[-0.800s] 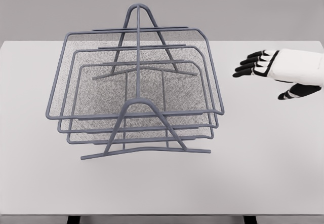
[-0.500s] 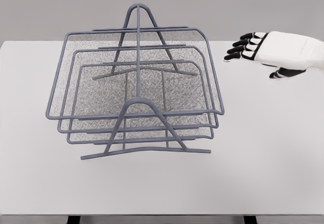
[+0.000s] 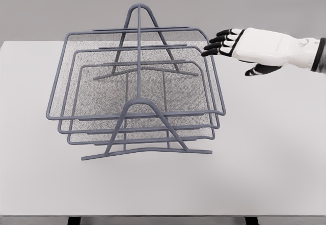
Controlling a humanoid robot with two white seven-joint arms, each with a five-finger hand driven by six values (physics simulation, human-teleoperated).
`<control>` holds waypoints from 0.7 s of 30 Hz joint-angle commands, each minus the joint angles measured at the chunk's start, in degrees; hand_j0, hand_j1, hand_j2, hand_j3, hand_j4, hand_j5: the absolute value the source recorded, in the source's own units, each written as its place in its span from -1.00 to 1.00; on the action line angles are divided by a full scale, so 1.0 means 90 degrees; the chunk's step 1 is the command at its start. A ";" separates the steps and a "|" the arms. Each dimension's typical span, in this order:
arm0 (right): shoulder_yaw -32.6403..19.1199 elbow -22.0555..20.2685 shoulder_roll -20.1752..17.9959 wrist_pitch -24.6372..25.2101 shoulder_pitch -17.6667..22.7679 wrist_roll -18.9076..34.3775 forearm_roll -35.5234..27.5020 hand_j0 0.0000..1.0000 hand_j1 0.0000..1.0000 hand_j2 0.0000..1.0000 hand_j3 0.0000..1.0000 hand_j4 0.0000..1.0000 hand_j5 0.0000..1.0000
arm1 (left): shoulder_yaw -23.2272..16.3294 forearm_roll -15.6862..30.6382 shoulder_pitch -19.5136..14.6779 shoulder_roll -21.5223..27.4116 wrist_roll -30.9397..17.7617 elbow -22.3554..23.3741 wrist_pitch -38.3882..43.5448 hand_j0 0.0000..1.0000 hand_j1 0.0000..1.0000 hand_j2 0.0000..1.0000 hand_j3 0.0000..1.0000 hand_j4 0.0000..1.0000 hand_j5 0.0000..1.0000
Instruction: Pull out the upper folder box with right arm
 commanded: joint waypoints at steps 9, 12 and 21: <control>0.0631 -0.0022 -0.0047 0.0016 0.0068 0.0007 -0.0017 1.00 1.00 1.00 1.00 1.00 1.00 | 0.0000 0.0000 0.0000 0.0000 -0.0001 -0.0003 0.0006 1.00 1.00 1.00 1.00 1.00 1.00; 0.0689 -0.0022 -0.0252 0.0016 0.0078 0.0007 -0.0007 1.00 1.00 1.00 1.00 1.00 1.00 | 0.0000 0.0000 0.0000 0.0000 -0.0001 0.0006 -0.0003 1.00 1.00 1.00 1.00 1.00 1.00; 0.0709 -0.0081 -0.0643 0.0016 0.0137 0.0007 -0.0007 1.00 1.00 1.00 1.00 1.00 1.00 | 0.0000 0.0000 0.0000 0.0000 -0.0001 0.0006 0.0006 1.00 1.00 1.00 1.00 1.00 1.00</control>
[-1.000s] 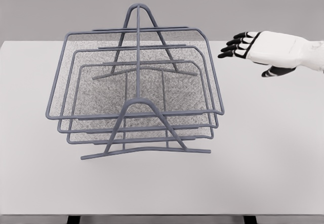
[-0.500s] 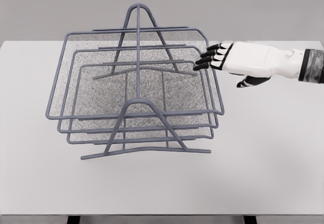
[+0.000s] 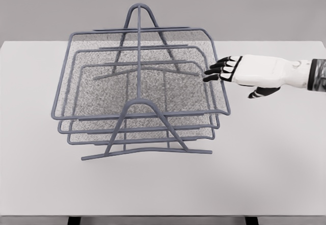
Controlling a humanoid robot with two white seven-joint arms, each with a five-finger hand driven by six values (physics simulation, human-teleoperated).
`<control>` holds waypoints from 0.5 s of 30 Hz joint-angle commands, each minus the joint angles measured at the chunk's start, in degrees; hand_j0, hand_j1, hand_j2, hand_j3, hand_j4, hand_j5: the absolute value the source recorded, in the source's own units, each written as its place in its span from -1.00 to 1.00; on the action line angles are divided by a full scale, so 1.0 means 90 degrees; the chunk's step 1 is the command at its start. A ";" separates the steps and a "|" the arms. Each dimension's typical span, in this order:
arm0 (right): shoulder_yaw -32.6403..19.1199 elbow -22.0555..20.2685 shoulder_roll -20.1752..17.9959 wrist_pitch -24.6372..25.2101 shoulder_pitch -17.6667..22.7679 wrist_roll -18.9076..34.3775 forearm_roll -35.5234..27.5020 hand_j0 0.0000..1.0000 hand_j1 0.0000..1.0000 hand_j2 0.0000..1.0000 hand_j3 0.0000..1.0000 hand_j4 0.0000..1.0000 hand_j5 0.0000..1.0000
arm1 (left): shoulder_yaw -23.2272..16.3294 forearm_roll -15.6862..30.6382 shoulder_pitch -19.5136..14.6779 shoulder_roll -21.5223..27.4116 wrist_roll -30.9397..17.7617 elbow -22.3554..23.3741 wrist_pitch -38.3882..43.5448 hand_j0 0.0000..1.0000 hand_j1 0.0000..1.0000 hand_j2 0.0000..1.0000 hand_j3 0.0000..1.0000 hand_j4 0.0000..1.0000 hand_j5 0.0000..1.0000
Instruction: Pull out the upper folder box with right arm
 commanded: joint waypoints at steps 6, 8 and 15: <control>-0.0023 -0.0005 -0.0365 0.0006 -0.0010 0.0000 0.0032 1.00 1.00 1.00 1.00 1.00 1.00 | -0.0001 0.0000 0.0000 0.0000 -0.0001 0.0008 -0.0002 1.00 1.00 1.00 1.00 1.00 1.00; -0.0033 -0.0005 -0.0384 0.0006 -0.0010 0.0000 0.0032 1.00 1.00 1.00 1.00 1.00 1.00 | -0.0001 0.0000 0.0000 0.0000 -0.0001 -0.0002 -0.0002 1.00 1.00 1.00 1.00 1.00 1.00; -0.0043 0.0005 -0.0687 0.0006 0.0020 0.0000 0.0022 1.00 1.00 1.00 1.00 1.00 1.00 | -0.0001 0.0000 0.0000 0.0000 -0.0001 -0.0002 -0.0002 1.00 1.00 1.00 1.00 1.00 1.00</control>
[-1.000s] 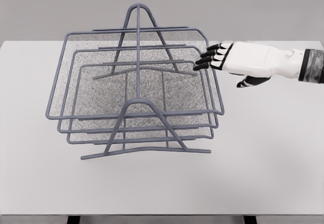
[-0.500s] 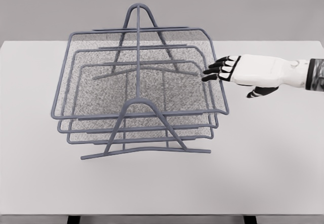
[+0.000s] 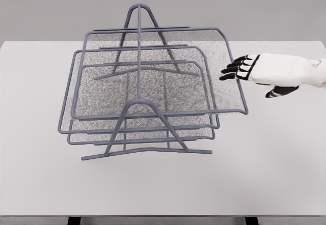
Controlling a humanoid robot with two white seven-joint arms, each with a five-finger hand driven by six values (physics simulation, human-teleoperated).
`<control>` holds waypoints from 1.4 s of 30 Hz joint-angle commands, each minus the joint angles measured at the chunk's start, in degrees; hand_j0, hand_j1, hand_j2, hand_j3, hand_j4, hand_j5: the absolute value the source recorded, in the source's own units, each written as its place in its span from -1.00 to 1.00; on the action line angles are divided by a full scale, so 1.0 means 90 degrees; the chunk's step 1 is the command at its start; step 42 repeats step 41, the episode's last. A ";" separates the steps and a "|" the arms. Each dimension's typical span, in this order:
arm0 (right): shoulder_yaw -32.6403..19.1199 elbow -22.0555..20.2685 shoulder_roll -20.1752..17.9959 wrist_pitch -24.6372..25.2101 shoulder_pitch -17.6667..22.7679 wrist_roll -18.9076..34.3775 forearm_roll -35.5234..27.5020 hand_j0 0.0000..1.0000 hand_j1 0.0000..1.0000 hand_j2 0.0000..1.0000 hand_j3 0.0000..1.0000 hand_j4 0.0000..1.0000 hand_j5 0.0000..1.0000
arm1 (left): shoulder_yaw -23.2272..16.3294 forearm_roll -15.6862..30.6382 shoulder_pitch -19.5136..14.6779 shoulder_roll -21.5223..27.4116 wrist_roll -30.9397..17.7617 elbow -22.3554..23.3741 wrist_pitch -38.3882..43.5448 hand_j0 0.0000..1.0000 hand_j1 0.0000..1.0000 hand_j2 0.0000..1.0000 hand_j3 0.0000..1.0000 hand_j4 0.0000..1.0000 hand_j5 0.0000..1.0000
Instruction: Pull out the upper folder box with right arm
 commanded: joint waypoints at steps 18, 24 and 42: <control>-0.0222 0.0044 -0.0756 -0.0005 0.0020 -0.0008 0.0090 1.00 1.00 1.00 1.00 1.00 1.00 | -0.0001 0.0000 0.0000 0.0000 -0.0001 -0.0003 -0.0002 1.00 1.00 1.00 1.00 1.00 1.00; -0.0378 0.0044 -0.1215 -0.0005 0.0020 -0.0018 -0.0339 1.00 1.00 1.00 1.00 1.00 1.00 | -0.0001 0.0000 0.0000 0.0000 -0.0001 0.0006 -0.0002 1.00 1.00 1.00 1.00 1.00 1.00; -0.0916 -0.0074 -0.1156 -0.0005 -0.0059 -0.0018 -0.1277 1.00 1.00 1.00 1.00 1.00 1.00 | -0.0001 0.0000 0.0020 0.0000 -0.0001 0.0016 0.0008 1.00 1.00 1.00 1.00 1.00 1.00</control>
